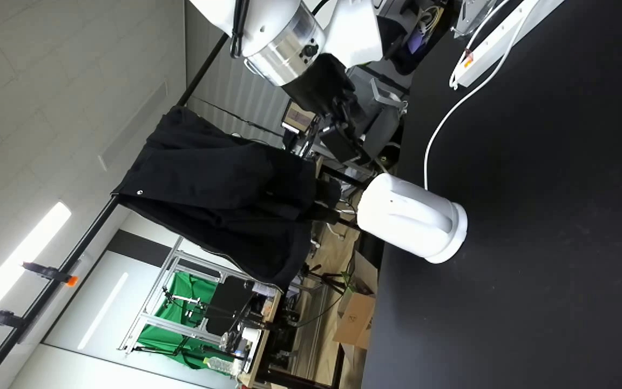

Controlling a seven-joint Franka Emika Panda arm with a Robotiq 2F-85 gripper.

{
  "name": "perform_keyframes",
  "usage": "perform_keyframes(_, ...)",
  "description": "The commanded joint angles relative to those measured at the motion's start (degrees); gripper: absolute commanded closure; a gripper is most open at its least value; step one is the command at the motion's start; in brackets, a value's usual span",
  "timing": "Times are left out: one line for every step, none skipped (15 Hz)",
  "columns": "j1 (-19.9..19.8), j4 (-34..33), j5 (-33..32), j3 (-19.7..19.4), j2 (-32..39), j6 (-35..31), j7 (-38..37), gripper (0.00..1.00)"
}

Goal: Press the button on the kettle

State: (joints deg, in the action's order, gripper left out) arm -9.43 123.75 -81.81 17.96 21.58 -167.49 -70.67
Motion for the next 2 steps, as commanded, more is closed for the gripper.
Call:
perform_keyframes(0.0, 0.0, 0.0, 0.1, 0.2, 0.0, 0.0, 0.0)
perform_keyframes(0.0, 0.0, 0.0, 0.1, 0.3, 0.0, 0.0, 0.0)
